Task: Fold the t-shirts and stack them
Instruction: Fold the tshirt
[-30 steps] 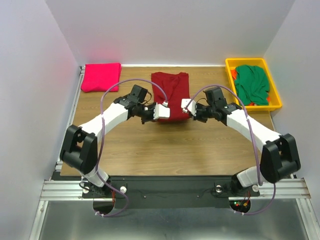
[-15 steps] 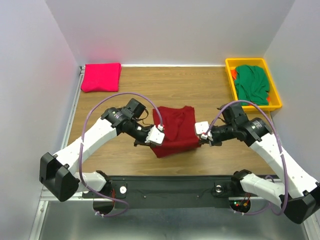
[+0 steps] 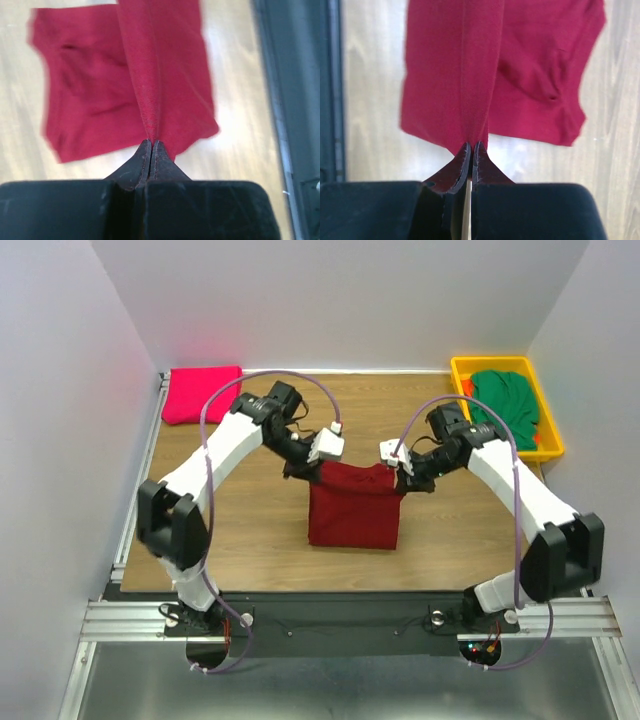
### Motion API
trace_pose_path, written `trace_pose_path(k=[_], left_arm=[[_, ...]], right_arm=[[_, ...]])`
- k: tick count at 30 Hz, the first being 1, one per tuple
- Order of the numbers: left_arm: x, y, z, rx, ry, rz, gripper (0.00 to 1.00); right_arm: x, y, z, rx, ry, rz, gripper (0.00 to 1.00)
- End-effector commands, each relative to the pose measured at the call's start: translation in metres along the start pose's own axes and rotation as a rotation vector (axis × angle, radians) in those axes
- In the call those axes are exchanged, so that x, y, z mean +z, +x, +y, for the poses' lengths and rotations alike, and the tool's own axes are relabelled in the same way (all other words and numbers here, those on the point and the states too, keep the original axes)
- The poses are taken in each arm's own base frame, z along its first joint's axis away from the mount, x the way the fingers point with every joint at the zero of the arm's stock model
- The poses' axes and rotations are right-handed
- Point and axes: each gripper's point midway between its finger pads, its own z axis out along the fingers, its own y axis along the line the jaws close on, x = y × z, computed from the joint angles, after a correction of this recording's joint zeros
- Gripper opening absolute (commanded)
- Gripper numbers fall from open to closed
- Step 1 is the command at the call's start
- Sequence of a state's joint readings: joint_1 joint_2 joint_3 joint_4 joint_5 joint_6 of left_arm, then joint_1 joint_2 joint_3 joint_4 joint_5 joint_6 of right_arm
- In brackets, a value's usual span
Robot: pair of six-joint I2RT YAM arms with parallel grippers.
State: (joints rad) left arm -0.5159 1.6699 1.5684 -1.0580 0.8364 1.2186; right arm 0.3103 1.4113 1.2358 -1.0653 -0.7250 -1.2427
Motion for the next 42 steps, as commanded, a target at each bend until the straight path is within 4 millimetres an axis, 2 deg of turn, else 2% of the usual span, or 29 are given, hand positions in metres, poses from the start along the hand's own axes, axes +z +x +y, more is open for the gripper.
trace_pose_path(k=[1, 3, 4, 6, 7, 8, 9, 10, 12, 13, 14, 16, 19, 22, 23, 25, 26, 29, 30, 32, 34, 35, 36, 37, 40, 41, 42], left_arm=[[-0.001, 0.009, 0.04, -0.039, -0.007, 0.018, 0.0], [-0.003, 0.01, 0.067, -0.045, -0.036, 0.011, 0.0], [0.01, 0.027, 0.078, -0.088, -0.011, 0.021, 0.0], [0.016, 0.04, 0.095, -0.127, -0.008, 0.014, 0.01], [0.013, 0.047, 0.108, -0.136, -0.027, 0.013, 0.02], [0.024, 0.064, 0.116, -0.176, -0.014, 0.027, 0.04], [0.024, 0.066, 0.126, -0.181, -0.026, 0.022, 0.06], [0.026, 0.073, 0.131, -0.197, -0.031, 0.025, 0.11], [0.035, 0.083, 0.145, -0.225, -0.049, 0.028, 0.21], [0.036, 0.087, 0.151, -0.237, -0.069, 0.031, 0.3], [0.036, 0.087, 0.163, -0.221, -0.109, 0.027, 0.33], [0.032, 0.086, 0.172, -0.225, -0.147, 0.021, 0.39], [0.015, 0.075, 0.176, -0.228, -0.193, -0.006, 0.45], [0.004, 0.071, 0.173, -0.262, -0.229, -0.025, 0.48], [-0.007, 0.059, 0.175, -0.231, -0.266, -0.047, 0.48], [-0.005, 0.058, 0.167, -0.246, -0.267, -0.061, 0.48], [-0.013, 0.044, 0.169, -0.236, -0.303, -0.093, 0.48], [-0.002, 0.042, 0.157, -0.267, -0.294, -0.108, 0.48], [0.006, 0.048, 0.152, -0.289, -0.281, -0.1, 0.48], [0.013, 0.051, 0.154, -0.313, -0.289, -0.102, 0.48], [0.017, 0.051, 0.154, -0.318, -0.278, -0.11, 0.48], [0.019, 0.049, 0.155, -0.308, -0.274, -0.121, 0.48], [0.024, 0.045, 0.153, -0.296, -0.258, -0.135, 0.48], [0.032, 0.039, 0.155, -0.261, -0.26, -0.13, 0.48], [0.051, 0.032, 0.154, -0.199, -0.252, -0.103, 0.49], [0.056, 0.029, 0.156, -0.177, -0.257, -0.099, 0.49], [0.067, 0.027, 0.156, -0.166, -0.249, -0.09, 0.49]], right_arm=[[-0.002, 0.011, -0.038, -0.047, 0.011, 0.0, 0.01], [0.013, 0.025, -0.056, -0.039, -0.023, 0.007, 0.01], [0.017, 0.032, -0.063, -0.027, -0.029, 0.01, 0.0], [0.028, 0.043, -0.082, -0.004, -0.028, 0.017, 0.01], [0.042, 0.059, -0.087, 0.048, -0.061, 0.025, 0.01], [0.041, 0.058, -0.106, 0.04, -0.031, 0.01, 0.01], [0.044, 0.062, -0.114, 0.055, -0.026, 0.011, 0.04], [0.057, 0.074, -0.119, 0.101, -0.048, 0.019, 0.11], [0.061, 0.076, -0.137, 0.108, -0.025, 0.013, 0.24], [0.063, 0.079, -0.14, 0.144, -0.021, 0.013, 0.34], [0.067, 0.083, -0.145, 0.159, -0.016, 0.011, 0.45], [0.063, 0.08, -0.151, 0.195, 0.005, 0.005, 0.5], [0.048, 0.068, -0.161, 0.281, 0.051, -0.029, 0.61], [0.035, 0.057, -0.169, 0.369, 0.085, -0.065, 0.61], [0.03, 0.05, -0.175, 0.377, 0.099, -0.085, 0.61], [0.024, 0.037, -0.178, 0.436, 0.105, -0.119, 0.59], [0.021, 0.029, -0.18, 0.45, 0.104, -0.15, 0.57], [0.026, 0.021, -0.171, 0.548, 0.074, -0.168, 0.56], [0.027, 0.022, -0.167, 0.559, 0.067, -0.167, 0.55], [0.037, 0.028, -0.156, 0.57, 0.055, -0.146, 0.53], [0.043, 0.03, -0.156, 0.607, 0.064, -0.138, 0.52], [0.048, 0.033, -0.159, 0.633, 0.059, -0.14, 0.5], [0.046, 0.027, -0.169, 0.663, 0.075, -0.161, 0.47], [0.057, 0.033, -0.174, 0.701, 0.057, -0.167, 0.45], [0.059, 0.024, -0.201, 0.749, 0.068, -0.211, 0.4], [0.063, 0.024, -0.206, 0.764, 0.064, -0.215, 0.4], [0.075, 0.034, -0.208, 0.796, 0.043, -0.214, 0.4]])
